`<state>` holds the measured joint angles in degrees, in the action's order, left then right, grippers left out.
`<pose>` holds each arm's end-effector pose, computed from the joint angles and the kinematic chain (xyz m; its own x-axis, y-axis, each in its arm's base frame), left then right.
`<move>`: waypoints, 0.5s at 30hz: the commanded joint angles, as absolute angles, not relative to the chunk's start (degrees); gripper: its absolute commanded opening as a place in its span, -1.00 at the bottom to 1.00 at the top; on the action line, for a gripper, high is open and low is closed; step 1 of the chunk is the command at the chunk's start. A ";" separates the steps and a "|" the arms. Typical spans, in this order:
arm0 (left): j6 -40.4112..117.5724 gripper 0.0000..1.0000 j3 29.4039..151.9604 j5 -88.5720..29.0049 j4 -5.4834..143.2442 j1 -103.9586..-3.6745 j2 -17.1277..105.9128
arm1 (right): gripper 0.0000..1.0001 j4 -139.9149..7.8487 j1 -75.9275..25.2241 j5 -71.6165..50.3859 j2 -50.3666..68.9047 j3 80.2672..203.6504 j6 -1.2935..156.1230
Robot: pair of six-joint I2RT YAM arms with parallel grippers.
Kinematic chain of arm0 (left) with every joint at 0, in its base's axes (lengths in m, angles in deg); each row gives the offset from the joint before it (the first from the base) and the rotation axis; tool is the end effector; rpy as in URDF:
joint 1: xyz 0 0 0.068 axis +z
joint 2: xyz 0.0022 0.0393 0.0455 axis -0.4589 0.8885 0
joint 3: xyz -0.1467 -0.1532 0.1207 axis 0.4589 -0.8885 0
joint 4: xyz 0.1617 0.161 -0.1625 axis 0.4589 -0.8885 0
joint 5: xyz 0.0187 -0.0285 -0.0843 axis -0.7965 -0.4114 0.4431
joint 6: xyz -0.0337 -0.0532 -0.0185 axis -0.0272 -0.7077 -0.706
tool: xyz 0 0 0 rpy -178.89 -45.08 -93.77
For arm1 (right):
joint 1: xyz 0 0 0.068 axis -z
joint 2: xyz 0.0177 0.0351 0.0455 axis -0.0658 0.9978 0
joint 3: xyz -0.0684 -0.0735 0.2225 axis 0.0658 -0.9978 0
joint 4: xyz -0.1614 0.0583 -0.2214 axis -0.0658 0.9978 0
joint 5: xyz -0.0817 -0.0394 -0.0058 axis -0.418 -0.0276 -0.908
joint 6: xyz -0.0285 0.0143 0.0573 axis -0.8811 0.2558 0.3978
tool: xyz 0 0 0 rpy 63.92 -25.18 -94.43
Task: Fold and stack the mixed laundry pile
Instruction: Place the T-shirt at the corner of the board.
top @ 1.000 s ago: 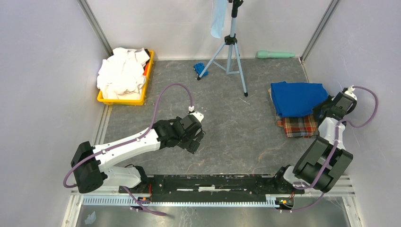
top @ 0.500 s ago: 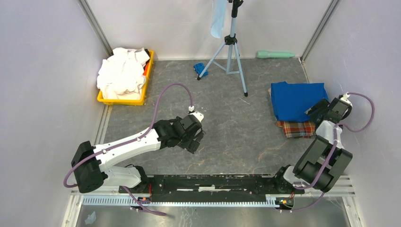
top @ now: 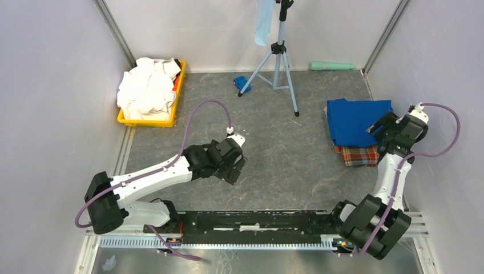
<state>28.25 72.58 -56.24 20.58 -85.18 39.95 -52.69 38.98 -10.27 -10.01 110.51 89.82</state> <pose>0.1574 -0.2202 0.2056 -0.7122 0.4673 -0.5238 0.4996 0.8617 0.0894 0.2381 -0.1594 0.2315 -0.2475 0.5738 -0.7807 0.5885 0.7291 0.3493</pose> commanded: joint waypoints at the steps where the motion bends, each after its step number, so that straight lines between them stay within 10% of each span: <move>1: 30.30 0.97 74.37 -59.02 21.62 -84.97 36.97 | 0.40 -54.59 36.82 -10.89 -9.20 112.30 87.78; 15: 29.86 0.98 73.27 -59.93 22.19 -84.97 35.34 | -0.55 -61.39 36.91 -21.93 8.48 115.83 88.45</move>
<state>28.25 72.58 -58.69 20.63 -85.18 36.08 -59.60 36.83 -16.43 5.59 112.37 89.71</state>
